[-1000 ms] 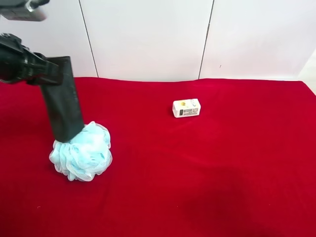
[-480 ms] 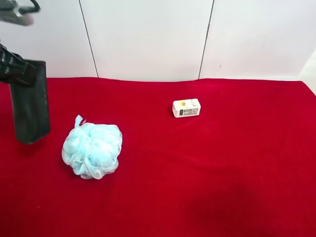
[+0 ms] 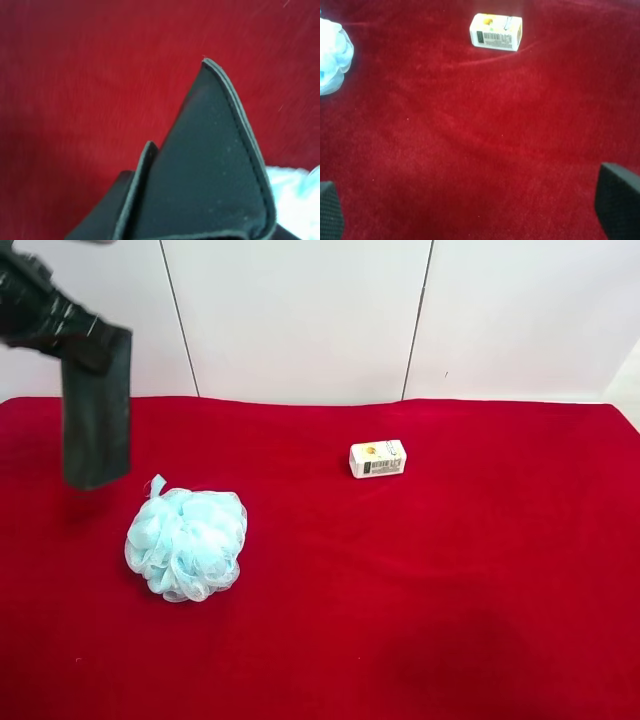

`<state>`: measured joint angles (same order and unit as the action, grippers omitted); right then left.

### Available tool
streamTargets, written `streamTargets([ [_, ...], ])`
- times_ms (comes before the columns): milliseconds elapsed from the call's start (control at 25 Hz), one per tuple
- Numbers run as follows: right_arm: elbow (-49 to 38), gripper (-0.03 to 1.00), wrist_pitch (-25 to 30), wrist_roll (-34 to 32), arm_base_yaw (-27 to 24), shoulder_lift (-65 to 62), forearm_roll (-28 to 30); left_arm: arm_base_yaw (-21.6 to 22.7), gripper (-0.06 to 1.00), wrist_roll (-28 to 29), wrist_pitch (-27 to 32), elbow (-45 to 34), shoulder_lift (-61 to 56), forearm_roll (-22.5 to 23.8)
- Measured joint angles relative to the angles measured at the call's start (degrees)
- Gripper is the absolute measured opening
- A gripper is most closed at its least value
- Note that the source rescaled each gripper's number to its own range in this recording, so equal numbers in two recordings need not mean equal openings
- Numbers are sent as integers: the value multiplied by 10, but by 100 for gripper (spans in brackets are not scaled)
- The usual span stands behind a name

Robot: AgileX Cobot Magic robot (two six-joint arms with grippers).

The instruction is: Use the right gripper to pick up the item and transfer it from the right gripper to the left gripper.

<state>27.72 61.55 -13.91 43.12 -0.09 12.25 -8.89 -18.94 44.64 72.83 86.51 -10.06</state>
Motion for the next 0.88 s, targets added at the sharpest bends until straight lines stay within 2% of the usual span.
streamTargets([
  [120,0,100,0,0,-8,0,0,-23,1,0,23,38,40,0],
  [200,0,100,0,0,-34,0,5,-35,1,-1,27,52,64,0],
  [600,0,100,-1,0,-288,0,13,-50,0,-2,17,130,174,4],
  [880,0,100,-1,0,-382,0,13,-50,0,-2,5,219,224,4],
])
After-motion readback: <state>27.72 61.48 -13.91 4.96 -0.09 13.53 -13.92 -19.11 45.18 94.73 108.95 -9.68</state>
